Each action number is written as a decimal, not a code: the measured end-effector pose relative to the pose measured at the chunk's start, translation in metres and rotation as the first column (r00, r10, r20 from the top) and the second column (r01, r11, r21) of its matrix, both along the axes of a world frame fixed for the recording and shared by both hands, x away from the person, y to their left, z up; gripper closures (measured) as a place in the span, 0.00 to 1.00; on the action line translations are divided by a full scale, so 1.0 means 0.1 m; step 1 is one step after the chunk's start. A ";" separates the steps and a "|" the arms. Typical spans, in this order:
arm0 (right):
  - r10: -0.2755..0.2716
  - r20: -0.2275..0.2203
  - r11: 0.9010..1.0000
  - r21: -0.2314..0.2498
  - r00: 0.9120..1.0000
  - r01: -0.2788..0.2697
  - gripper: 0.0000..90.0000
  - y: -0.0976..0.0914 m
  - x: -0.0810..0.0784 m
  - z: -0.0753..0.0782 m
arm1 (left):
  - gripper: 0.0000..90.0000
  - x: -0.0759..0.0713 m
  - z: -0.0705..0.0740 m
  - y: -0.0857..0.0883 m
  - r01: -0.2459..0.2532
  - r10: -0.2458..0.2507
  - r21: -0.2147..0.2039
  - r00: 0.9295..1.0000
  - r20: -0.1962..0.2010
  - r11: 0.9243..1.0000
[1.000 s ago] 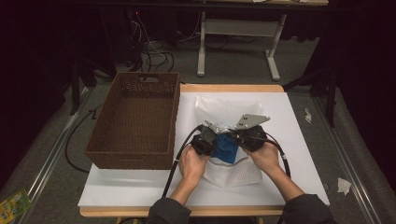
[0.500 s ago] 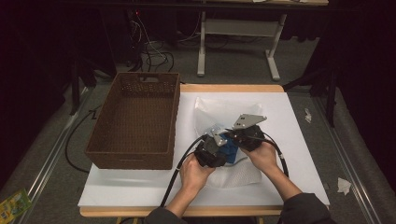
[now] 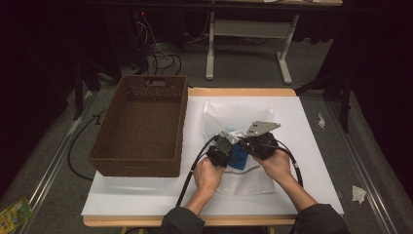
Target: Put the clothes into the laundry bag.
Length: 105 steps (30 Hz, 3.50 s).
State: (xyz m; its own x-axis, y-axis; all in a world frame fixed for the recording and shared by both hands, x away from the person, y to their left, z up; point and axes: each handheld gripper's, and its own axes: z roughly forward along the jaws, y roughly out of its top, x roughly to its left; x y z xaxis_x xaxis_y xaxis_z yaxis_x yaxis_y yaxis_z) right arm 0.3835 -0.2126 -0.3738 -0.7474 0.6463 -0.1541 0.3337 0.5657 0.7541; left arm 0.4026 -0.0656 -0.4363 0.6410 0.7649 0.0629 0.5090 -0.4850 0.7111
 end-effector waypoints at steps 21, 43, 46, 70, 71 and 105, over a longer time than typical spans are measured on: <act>-0.007 -0.020 1.000 -0.010 1.000 0.007 1.00 0.02 0.03 -0.06 | 0.53 -0.14 0.05 0.20 0.049 -0.050 -0.017 0.995 -0.081 0.999; -0.005 -0.020 1.000 -0.009 1.000 0.005 1.00 0.06 0.05 -0.07 | 0.65 -0.07 -0.25 -0.02 0.046 -0.038 0.063 0.991 -0.127 0.997; -0.005 -0.025 1.000 -0.007 1.000 0.005 1.00 0.04 0.05 -0.08 | 0.87 -0.03 -0.23 0.03 0.035 -0.028 0.055 0.992 -0.125 0.998; 0.013 -0.026 1.000 -0.010 1.000 -0.013 0.99 0.05 0.01 -0.11 | 0.56 -0.10 -0.05 0.20 0.022 -0.021 0.007 0.997 -0.070 1.000; 0.011 -0.026 1.000 -0.008 1.000 -0.011 1.00 0.05 0.01 -0.11 | 0.54 -0.11 -0.03 0.21 0.020 -0.019 0.001 0.997 -0.072 1.000; 0.027 -0.025 1.000 0.004 0.999 -0.027 0.99 -0.03 -0.10 -0.19 | 0.47 -0.29 0.18 0.58 -0.018 0.016 0.074 0.999 0.030 0.997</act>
State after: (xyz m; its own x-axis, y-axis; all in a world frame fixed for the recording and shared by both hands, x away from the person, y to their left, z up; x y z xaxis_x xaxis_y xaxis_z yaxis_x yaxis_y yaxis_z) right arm 0.3733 -0.2156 -0.3927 -0.7679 0.6267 -0.1329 0.3374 0.5720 0.7477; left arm 0.3738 -0.0078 -0.4182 0.6250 0.7683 0.1385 0.4972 -0.5285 0.6881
